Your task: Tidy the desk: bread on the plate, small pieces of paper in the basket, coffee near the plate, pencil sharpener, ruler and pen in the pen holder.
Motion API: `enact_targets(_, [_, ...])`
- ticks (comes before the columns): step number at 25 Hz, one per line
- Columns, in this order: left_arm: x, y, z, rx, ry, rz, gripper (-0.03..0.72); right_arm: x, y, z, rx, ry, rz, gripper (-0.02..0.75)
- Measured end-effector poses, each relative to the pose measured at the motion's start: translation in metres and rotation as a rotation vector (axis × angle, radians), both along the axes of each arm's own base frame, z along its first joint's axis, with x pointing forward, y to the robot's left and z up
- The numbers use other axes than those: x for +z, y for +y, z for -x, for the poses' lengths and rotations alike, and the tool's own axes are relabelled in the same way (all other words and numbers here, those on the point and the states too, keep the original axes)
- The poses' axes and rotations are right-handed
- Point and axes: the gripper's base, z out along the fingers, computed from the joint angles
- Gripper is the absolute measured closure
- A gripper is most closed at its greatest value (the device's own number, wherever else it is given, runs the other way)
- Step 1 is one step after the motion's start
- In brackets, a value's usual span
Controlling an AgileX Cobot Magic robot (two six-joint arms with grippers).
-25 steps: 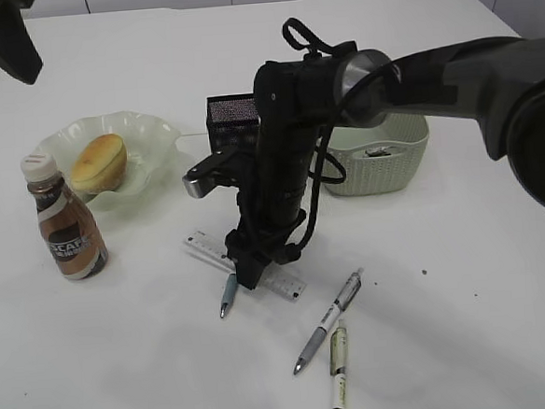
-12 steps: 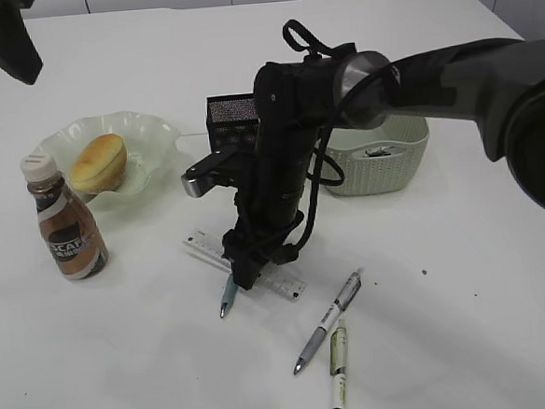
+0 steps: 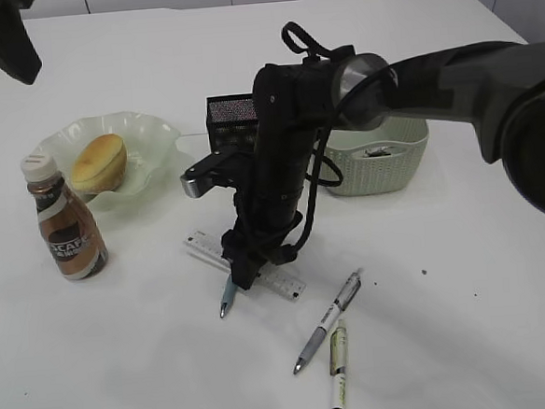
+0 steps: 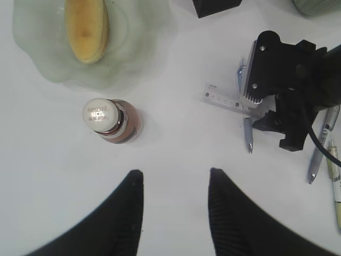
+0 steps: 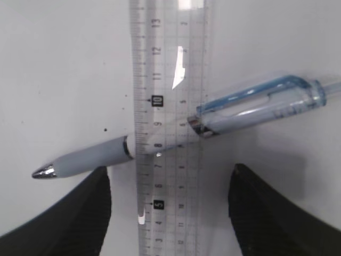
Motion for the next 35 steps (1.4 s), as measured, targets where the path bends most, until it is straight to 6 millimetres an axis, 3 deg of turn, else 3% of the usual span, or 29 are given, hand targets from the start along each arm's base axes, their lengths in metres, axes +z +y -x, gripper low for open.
enact_targets(26, [0.0004, 0.0003, 0.0003, 0.0, -0.002, -0.001, 0.384, -0.0029, 0.001, 0.0002, 0.037, -0.019, 0.052, 0.227])
enact_targets(35, [0.0004, 0.0003, 0.0003, 0.0, -0.002, -0.001, 0.384, -0.0043, -0.0011, -0.0018, 0.052, -0.048, 0.083, 0.368])
